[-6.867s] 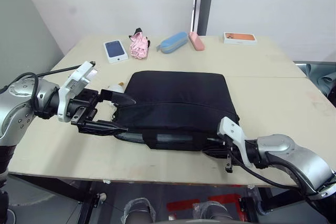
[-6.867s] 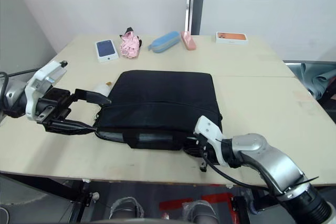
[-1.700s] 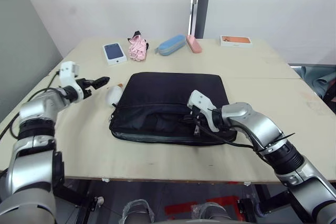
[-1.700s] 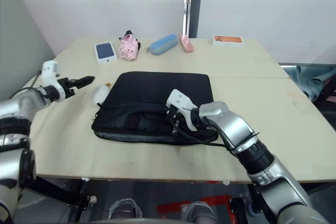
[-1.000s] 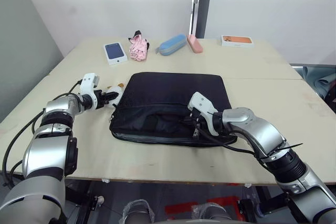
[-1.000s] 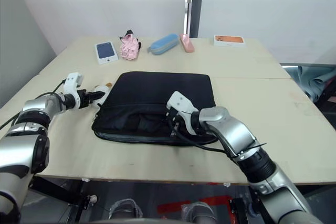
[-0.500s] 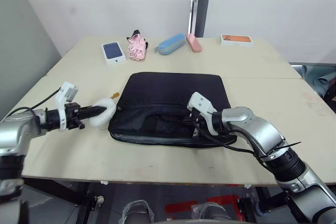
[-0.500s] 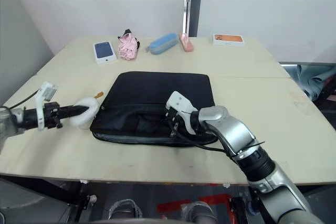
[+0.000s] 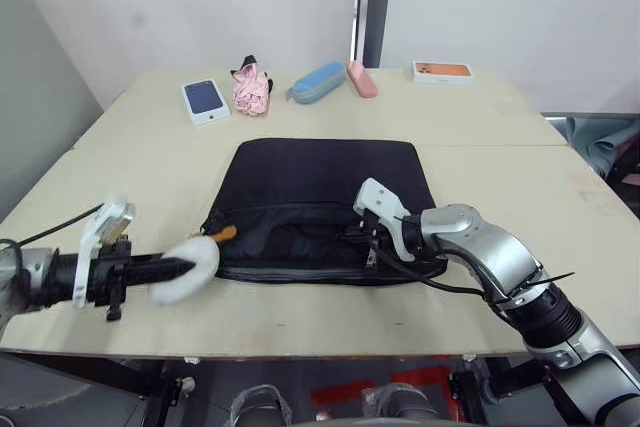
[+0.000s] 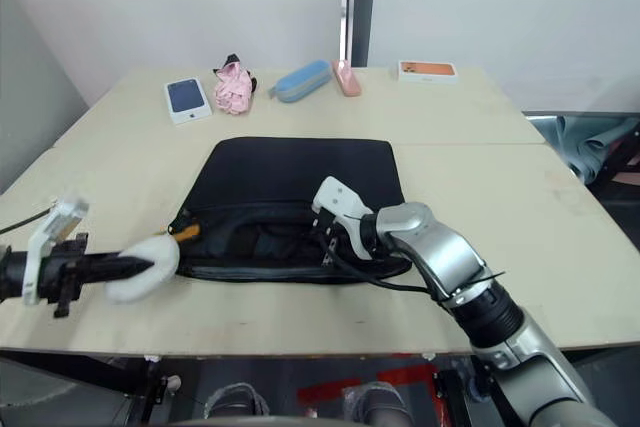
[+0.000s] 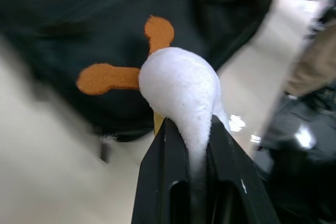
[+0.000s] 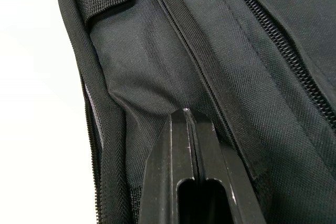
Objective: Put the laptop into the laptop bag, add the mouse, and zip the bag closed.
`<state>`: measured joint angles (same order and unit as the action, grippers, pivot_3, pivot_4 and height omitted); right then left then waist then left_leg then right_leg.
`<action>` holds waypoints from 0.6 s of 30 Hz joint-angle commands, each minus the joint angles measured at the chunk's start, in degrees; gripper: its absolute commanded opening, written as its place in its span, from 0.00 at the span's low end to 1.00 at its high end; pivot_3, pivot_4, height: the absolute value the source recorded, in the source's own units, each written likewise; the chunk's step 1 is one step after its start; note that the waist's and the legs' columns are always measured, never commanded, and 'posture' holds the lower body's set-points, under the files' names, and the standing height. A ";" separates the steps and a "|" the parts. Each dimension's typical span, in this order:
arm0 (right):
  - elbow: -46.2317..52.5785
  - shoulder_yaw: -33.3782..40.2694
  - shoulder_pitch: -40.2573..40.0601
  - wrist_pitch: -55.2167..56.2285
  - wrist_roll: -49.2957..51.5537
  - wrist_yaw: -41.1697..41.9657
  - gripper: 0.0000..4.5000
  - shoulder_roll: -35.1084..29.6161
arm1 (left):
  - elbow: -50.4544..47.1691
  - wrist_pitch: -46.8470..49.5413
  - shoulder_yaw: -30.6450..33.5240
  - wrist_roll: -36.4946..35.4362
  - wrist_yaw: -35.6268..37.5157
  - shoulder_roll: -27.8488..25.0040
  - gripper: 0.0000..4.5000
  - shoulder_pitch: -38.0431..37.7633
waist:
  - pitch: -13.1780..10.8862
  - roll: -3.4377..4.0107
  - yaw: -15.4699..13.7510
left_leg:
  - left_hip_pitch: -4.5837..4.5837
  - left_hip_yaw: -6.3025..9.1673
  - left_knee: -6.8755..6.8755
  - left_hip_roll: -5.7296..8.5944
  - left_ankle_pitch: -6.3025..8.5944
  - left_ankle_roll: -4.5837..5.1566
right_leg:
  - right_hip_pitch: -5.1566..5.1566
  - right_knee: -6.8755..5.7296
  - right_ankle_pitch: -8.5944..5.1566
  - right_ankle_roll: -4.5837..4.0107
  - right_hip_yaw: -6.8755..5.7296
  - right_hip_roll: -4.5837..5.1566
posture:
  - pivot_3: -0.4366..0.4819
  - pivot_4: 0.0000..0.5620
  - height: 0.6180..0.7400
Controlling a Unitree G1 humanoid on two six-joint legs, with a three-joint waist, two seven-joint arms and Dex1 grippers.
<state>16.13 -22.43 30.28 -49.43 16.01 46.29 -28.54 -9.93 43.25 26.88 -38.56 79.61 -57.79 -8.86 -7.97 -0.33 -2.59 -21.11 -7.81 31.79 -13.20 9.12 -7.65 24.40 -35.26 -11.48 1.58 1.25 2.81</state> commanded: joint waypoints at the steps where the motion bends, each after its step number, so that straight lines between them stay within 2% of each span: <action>1: -2.33 -1.70 -0.30 -1.82 -0.96 0.42 0.00 -0.97 | -0.75 -3.49 1.66 0.51 2.15 0.16 0.00 -4.47 | 0.00 0.00 0.06 | 0.01 -0.01 0.00 0.00 0.00 0.00 | 0.00 0.00 0.00 0.00 0.01 0.00 | 0.48 0.27 1.00; 14: -4.09 -2.48 1.16 -0.94 -1.51 1.76 0.00 -0.94 | -9.17 -9.47 2.13 0.37 0.96 3.75 0.00 -17.34 | 0.03 -0.02 0.28 | 0.09 -0.18 0.02 -0.03 0.01 0.02 | -0.01 -0.06 0.00 0.00 0.15 -0.01 | 0.48 0.27 1.00; 18: -4.52 -3.04 1.65 -0.48 -1.63 2.23 0.00 -0.63 | -9.20 -11.52 2.18 1.46 -0.62 4.55 0.00 -18.27 | 0.03 -0.02 0.26 | 0.12 -0.20 0.01 -0.05 0.01 0.02 | -0.01 -0.10 0.00 0.00 0.16 -0.04 | 0.48 0.27 1.00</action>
<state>13.77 -23.58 32.32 -48.94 15.84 48.47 -28.59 -18.08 32.92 27.77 -37.46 79.24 -53.43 -26.96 -7.93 -0.35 -2.34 -20.98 -8.01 31.81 -13.25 9.12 -7.63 24.39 -35.38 -11.48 1.58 1.42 2.77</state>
